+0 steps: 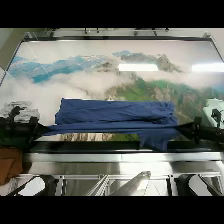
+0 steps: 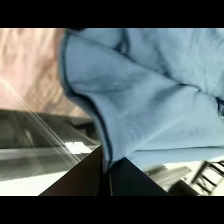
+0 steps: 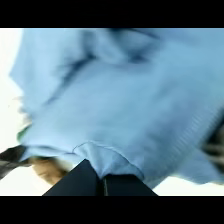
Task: Fold the shirts.
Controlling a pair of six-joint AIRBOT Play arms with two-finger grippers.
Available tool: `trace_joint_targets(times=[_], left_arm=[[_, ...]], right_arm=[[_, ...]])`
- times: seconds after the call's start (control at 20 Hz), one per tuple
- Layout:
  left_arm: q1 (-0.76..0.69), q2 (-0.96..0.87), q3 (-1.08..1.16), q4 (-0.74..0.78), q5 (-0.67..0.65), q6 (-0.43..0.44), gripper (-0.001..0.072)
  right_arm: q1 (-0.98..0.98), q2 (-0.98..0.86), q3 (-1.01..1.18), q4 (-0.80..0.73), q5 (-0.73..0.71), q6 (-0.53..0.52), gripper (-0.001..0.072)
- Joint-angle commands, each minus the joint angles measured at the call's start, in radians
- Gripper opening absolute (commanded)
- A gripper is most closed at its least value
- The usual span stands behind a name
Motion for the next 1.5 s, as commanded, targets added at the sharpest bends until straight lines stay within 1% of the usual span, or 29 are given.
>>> trace_joint_targets(times=[0.0, 0.05, 0.2, 0.4, 0.45, 0.5, 0.65, 0.85, 0.9, 0.95, 1.0, 1.05, 1.1, 1.15, 1.2, 1.25, 1.3, 1.35, 1.4, 1.45], left_arm=[[-0.059, 0.011, 0.102, -0.010, 0.008, -0.026, 0.0024], [-0.094, -0.008, 0.158, -0.009, 0.001, -0.028, 0.0023], [-0.216, -0.140, 0.341, -0.005, 0.000, -0.028, 0.0024], [-0.341, -0.388, 0.542, -0.005, -0.015, -0.043, 0.0023], [-0.357, -0.447, 0.588, -0.005, -0.018, -0.046, 0.0022], [-0.367, -0.507, 0.638, -0.004, -0.018, -0.046, 0.0021], [-0.370, -0.642, 0.747, 0.010, -0.002, -0.067, 0.0020], [-0.370, -0.744, 0.819, 0.059, 0.050, -0.082, 0.0019], [-0.370, -0.755, 0.821, 0.058, 0.051, -0.082, 0.0015], [-0.370, -0.757, 0.819, 0.058, 0.054, -0.082, 0.0027], [-0.370, -0.756, 0.820, 0.051, 0.063, -0.082, 0.0165], [-0.364, -0.750, 0.826, 0.044, 0.097, -0.083, 0.0396], [-0.362, -0.742, 0.838, 0.045, 0.133, -0.083, 0.0584], [-0.354, -0.729, 0.854, 0.045, 0.173, -0.092, 0.0720], [-0.347, -0.714, 0.870, 0.045, 0.208, -0.092, 0.0719], [-0.337, -0.692, 0.886, 0.045, 0.235, -0.095, 0.0719], [-0.327, -0.665, 0.895, 0.047, 0.245, -0.108, 0.0719], [-0.312, -0.631, 0.900, 0.047, 0.243, -0.109, 0.0719], [-0.298, -0.601, 0.906, 0.046, 0.243, -0.114, 0.0718], [-0.285, -0.570, 0.912, 0.046, 0.242, -0.128, 0.0719]], right_arm=[[0.068, 0.004, 0.003, 0.350, -0.045, -0.092, 0.0028], [0.080, -0.006, 0.011, 0.397, -0.102, -0.114, 0.0028], [0.144, -0.089, 0.045, 0.412, -0.266, -0.175, 0.0029], [0.245, -0.270, 0.064, 0.539, -0.444, -0.378, 0.0029], [0.256, -0.318, 0.073, 0.554, -0.475, -0.409, 0.0029], [0.264, -0.371, 0.087, 0.569, -0.492, -0.442, 0.0029], [0.278, -0.498, 0.132, 0.568, -0.484, -0.520, 0.0029], [0.320, -0.550, 0.154, 0.568, -0.486, -0.583, 0.0033], [0.325, -0.549, 0.161, 0.568, -0.484, -0.586, 0.0047], [0.327, -0.548, 0.169, 0.567, -0.477, -0.586, 0.0211], [0.325, -0.547, 0.177, 0.556, -0.444, -0.586, 0.0280], [0.319, -0.542, 0.194, 0.525, -0.389, -0.584, 0.0281], [0.308, -0.530, 0.217, 0.480, -0.339, -0.552, 0.0350], [0.291, -0.511, 0.243, 0.425, -0.300, -0.509, 0.0490], [0.269, -0.488, 0.275, 0.345, -0.281, -0.457, 0.0523], [0.237, -0.463, 0.319, 0.231, -0.278, -0.392, 0.0569], [0.204, -0.444, 0.360, 0.132, -0.282, -0.320, 0.0718], [0.174, -0.432, 0.401, 0.048, -0.287, -0.258, 0.0718], [0.150, -0.431, 0.433, -0.003, -0.287, -0.216, 0.0718], [0.138, -0.436, 0.449, -0.024, -0.294, -0.201, 0.0719]])
